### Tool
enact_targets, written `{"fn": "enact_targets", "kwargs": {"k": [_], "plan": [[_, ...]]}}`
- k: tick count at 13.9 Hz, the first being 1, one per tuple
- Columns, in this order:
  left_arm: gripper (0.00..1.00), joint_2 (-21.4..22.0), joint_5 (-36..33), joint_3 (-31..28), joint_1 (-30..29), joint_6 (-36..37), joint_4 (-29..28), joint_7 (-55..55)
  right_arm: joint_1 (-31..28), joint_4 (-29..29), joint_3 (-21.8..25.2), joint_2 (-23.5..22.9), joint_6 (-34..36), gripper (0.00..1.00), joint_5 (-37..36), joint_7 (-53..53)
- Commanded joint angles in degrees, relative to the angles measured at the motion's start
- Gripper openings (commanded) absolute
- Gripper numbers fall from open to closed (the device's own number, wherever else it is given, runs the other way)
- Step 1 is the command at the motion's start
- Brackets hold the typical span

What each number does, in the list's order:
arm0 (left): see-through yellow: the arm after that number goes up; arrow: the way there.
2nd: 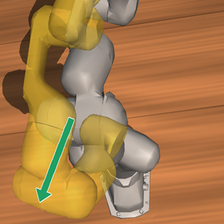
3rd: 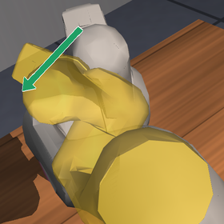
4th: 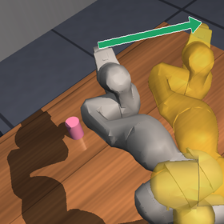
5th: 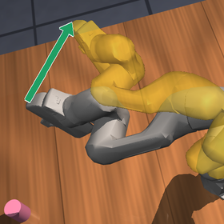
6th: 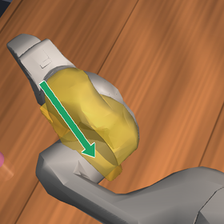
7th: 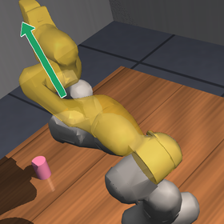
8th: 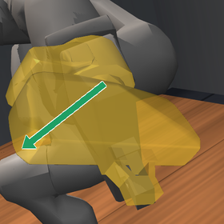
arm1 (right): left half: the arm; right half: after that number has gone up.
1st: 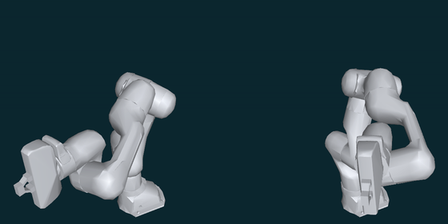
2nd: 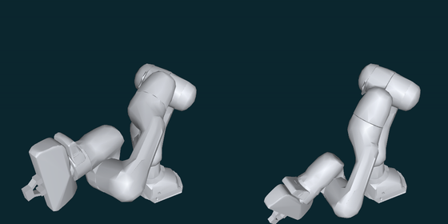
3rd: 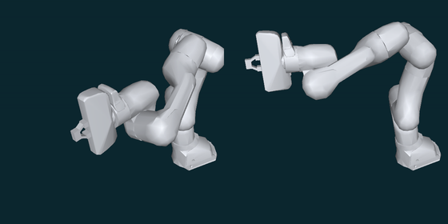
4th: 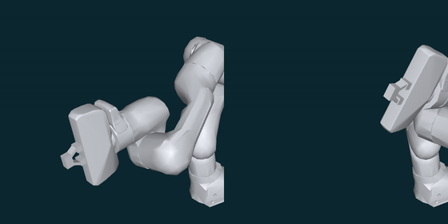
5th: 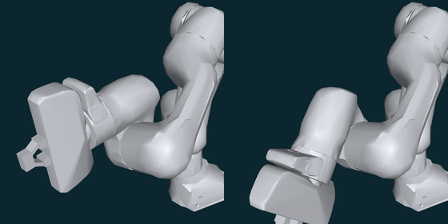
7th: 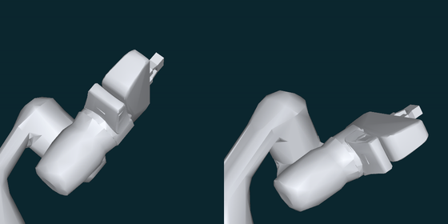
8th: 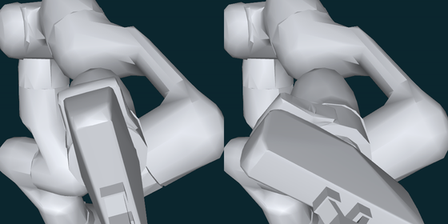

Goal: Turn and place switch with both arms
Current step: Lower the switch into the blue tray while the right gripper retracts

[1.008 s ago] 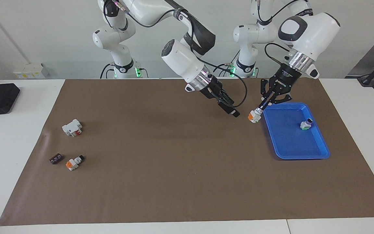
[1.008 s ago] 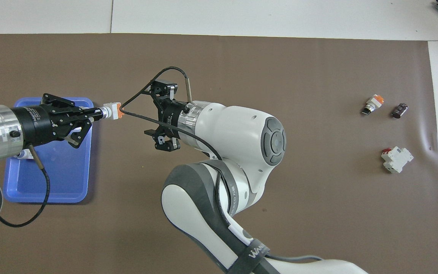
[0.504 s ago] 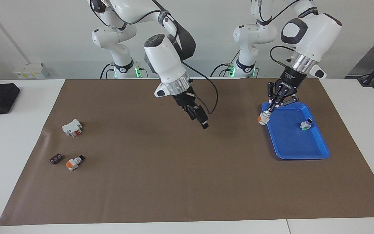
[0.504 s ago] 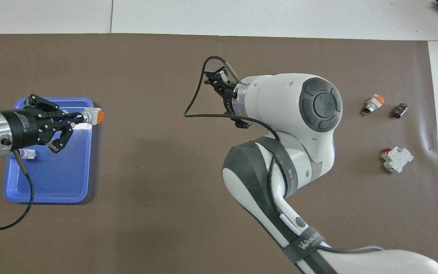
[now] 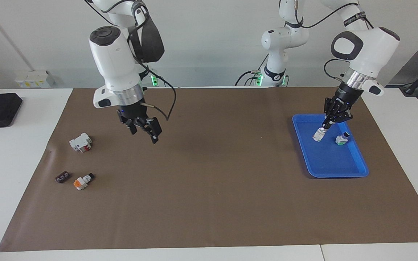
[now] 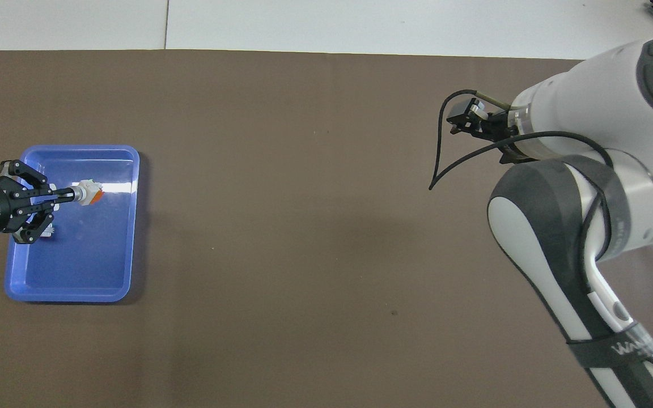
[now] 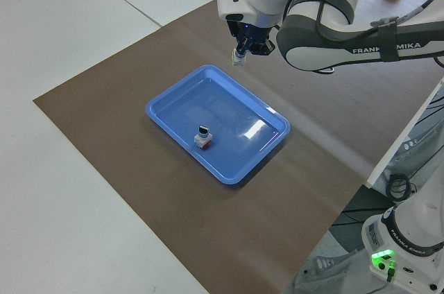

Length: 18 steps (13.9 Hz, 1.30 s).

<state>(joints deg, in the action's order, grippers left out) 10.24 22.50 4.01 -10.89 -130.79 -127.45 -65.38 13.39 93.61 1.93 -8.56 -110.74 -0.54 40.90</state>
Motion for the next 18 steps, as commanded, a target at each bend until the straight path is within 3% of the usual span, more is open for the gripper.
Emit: {"fn": "enact_targets", "kwargs": {"k": [1,5,10,13,17,18], "plan": [[0.00,-2.4,-4.0,0.6,-2.8,-1.3,-0.3,12.8,-4.2,1.5,-1.0,3.5,4.7,1.00,-2.4,-10.4],[0.00,-6.0,-7.1,0.6,-4.8,-5.0,-0.3,32.7,-11.0,-1.1,-0.9,6.4,13.2,1.00,-2.3,-23.6],[0.00,-8.1,-10.3,0.7,-4.4,-4.9,-0.4,47.8,-16.0,-4.2,-1.0,6.7,17.9,1.00,-2.3,-28.7],[0.00,-8.1,-16.1,0.7,-3.6,-2.6,-0.4,54.7,-15.3,-2.8,-0.7,7.3,17.5,1.00,-1.3,-28.8],[0.00,-7.9,-16.3,0.7,-3.6,3.5,-0.4,67.4,-10.3,-3.4,4.5,7.7,22.4,1.00,-1.2,-31.2],[0.00,-7.8,-16.3,0.8,-3.5,4.9,-0.4,67.7,-10.2,-2.4,4.7,9.9,24.2,1.00,-1.2,-35.0]]}}
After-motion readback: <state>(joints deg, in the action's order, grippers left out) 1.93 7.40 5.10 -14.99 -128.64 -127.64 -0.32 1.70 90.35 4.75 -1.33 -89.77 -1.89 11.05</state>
